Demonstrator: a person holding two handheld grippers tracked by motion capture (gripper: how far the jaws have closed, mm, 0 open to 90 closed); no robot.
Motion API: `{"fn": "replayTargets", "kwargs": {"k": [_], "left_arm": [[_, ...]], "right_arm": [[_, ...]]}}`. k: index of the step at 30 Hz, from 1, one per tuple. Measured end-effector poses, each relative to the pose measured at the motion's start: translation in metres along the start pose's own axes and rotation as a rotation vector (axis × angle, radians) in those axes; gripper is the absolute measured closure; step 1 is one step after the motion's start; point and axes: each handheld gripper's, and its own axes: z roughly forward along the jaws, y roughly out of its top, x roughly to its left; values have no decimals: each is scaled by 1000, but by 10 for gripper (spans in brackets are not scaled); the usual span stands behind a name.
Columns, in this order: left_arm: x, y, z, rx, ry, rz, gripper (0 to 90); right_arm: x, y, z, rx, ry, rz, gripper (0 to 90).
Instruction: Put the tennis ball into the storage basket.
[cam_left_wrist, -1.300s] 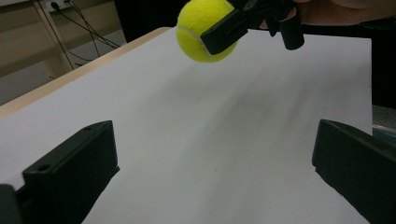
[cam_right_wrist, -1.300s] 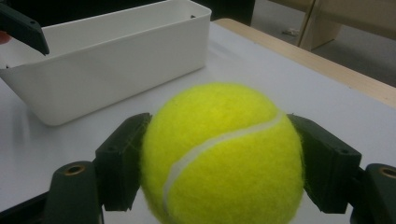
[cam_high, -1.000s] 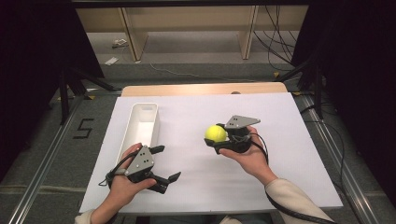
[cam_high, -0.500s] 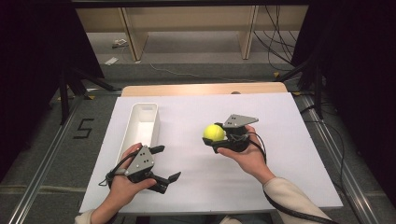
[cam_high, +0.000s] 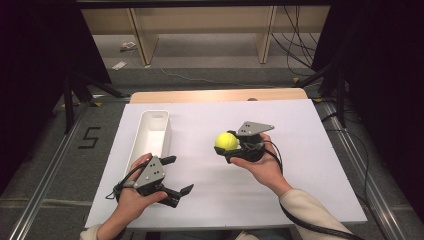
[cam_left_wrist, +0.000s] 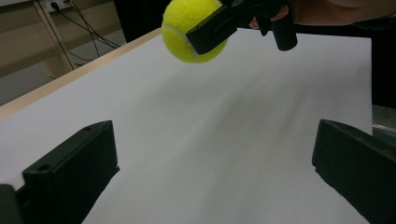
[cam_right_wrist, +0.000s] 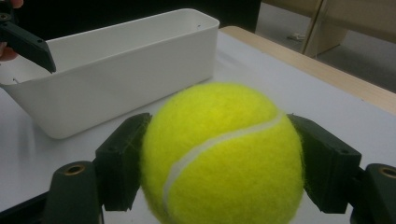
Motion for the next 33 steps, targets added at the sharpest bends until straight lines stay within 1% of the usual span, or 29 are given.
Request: {"fn": "replayTargets", "kwargs": {"k": [33], "left_arm": [[0, 0, 0, -1, -3, 1, 0]], "right_arm": [[4, 8, 9, -12, 14, -9, 262]]}}
